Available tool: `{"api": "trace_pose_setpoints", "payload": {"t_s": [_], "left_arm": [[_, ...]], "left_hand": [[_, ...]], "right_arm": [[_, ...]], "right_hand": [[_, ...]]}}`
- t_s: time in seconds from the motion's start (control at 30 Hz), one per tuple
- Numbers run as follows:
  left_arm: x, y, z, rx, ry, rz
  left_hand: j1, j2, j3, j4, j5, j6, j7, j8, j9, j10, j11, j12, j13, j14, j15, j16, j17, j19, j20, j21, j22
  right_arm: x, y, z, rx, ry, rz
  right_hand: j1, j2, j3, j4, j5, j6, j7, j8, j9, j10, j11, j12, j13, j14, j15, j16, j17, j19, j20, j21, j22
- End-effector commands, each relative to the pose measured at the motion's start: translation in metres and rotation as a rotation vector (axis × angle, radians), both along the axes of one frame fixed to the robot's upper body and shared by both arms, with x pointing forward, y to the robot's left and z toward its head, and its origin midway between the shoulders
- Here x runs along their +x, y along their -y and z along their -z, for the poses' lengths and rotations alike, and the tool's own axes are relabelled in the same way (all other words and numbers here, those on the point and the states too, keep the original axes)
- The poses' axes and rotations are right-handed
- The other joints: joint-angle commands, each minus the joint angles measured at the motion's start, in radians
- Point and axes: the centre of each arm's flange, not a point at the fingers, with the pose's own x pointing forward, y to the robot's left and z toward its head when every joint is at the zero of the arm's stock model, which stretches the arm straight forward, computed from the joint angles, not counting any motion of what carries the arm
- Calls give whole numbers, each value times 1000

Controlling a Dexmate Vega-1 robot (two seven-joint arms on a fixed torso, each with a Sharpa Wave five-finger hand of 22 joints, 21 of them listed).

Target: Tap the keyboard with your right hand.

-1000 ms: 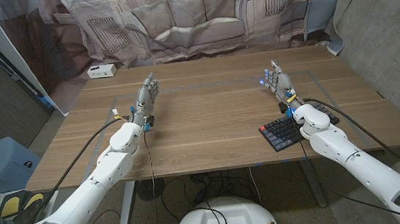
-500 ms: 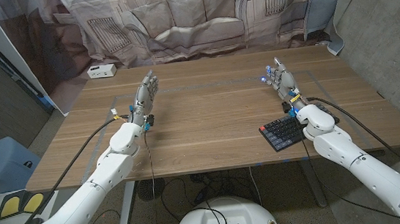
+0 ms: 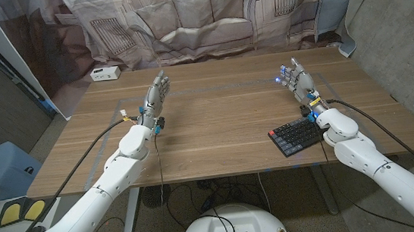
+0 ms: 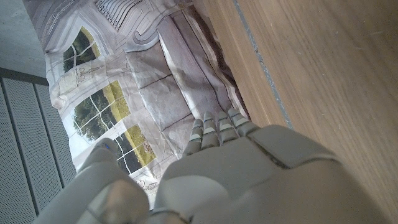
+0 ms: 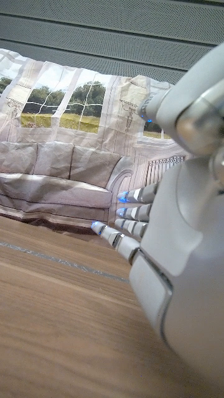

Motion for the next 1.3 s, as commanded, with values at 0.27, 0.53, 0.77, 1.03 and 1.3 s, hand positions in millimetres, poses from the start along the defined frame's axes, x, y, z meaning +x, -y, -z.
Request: {"api": "trace_pose_setpoints", "payload": {"t_s": [0.27, 0.53, 0.77, 1.03, 1.3], "left_arm": [[2, 21, -16, 30, 21, 65], [0, 25, -19, 45, 31, 76], [-5, 19, -26, 77, 57, 21], [1, 15, -24, 83, 57, 11], [5, 17, -20, 71, 59, 15]], "left_hand": [[14, 2, -2, -9, 0, 32, 5, 8, 4, 42, 11, 14, 4, 43, 7, 10, 4, 42, 13, 8, 2], [16, 2, -7, -15, 0, 61, 9, 9, 4, 72, 9, 17, 5, 82, 3, 13, 4, 70, 16, 8, 2], [17, 2, -8, -17, 0, 67, 8, 9, 4, 73, 10, 16, 5, 82, 3, 10, 4, 71, 20, 6, 2], [17, 1, -10, -18, 0, 78, 9, 10, 4, 86, 11, 18, 5, 90, 4, 9, 4, 78, 22, 5, 2], [17, 0, -12, -20, -1, 87, 8, 10, 5, 91, 8, 17, 5, 98, 3, 8, 4, 81, 23, 3, 2]], "right_arm": [[-19, 36, -5, -26, 45, -30], [-26, 39, -10, -38, 56, -30], [-39, 41, -9, -46, 86, 12], [-51, 46, -2, -54, 78, 46], [-57, 46, 4, -54, 83, 60]], "right_hand": [[9, -2, 0, -8, -2, 26, 0, 9, 5, 22, 4, 8, 5, 16, 3, 4, 1, 14, 2, 1, 5], [10, -1, 0, -9, -2, 33, -2, 10, 5, 29, 6, 7, 5, 21, 6, 4, 1, 17, 4, -1, 5], [10, 0, 0, -10, -2, 35, -3, 9, 5, 34, 6, 7, 6, 26, 4, 4, 1, 25, 4, 0, 5], [12, 1, -1, -13, -3, 45, -12, 8, 5, 60, 4, 11, 6, 50, 1, 9, 1, 50, 6, 4, 5], [17, 1, 0, -17, -3, 77, -17, 15, 5, 83, 8, 14, 7, 68, 2, 11, 0, 65, 8, 3, 5]]}}
